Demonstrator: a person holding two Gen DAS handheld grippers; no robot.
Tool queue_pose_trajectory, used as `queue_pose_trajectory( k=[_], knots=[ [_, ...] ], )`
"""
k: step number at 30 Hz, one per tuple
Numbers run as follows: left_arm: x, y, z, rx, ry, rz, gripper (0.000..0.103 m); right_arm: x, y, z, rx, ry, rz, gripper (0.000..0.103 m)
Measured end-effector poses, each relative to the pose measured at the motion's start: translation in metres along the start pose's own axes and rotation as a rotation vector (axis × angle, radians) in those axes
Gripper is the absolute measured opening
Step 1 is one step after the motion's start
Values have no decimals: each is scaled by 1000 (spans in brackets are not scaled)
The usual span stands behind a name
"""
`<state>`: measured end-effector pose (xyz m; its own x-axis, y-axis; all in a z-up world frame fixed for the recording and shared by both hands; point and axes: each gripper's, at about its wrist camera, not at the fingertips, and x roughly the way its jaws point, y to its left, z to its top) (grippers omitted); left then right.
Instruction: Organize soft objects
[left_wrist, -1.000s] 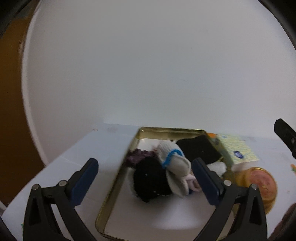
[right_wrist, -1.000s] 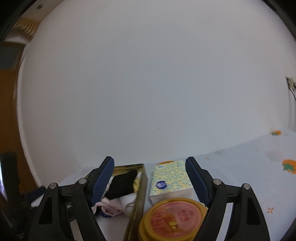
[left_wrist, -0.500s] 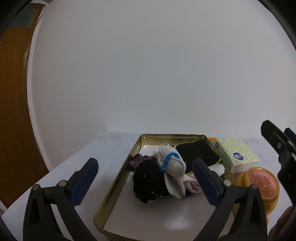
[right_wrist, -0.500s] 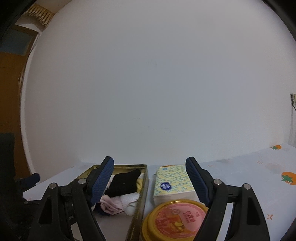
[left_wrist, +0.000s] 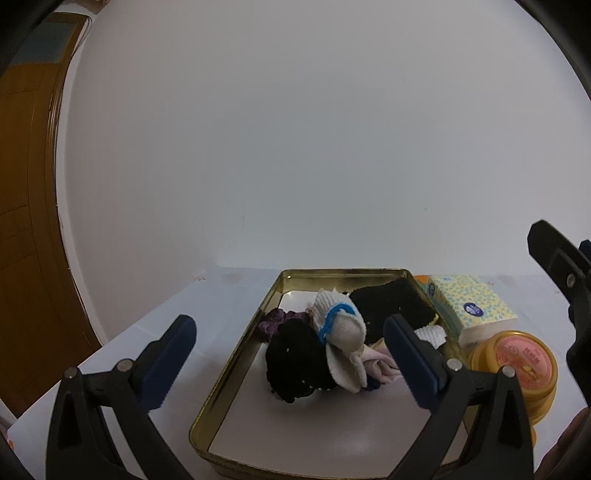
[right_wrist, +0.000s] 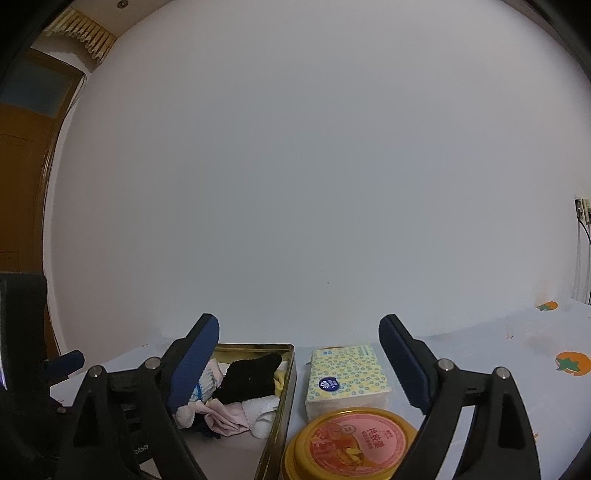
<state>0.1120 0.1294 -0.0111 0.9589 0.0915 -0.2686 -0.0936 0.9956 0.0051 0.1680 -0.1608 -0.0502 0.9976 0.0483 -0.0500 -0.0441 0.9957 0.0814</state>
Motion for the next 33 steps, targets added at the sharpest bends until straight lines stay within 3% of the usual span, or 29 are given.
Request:
queue_pose_trajectory(
  k=[33],
  knots=[
    [5,6,-2,-21,26,6,103,-2,-2,-1,0,-6,8,92]
  ],
)
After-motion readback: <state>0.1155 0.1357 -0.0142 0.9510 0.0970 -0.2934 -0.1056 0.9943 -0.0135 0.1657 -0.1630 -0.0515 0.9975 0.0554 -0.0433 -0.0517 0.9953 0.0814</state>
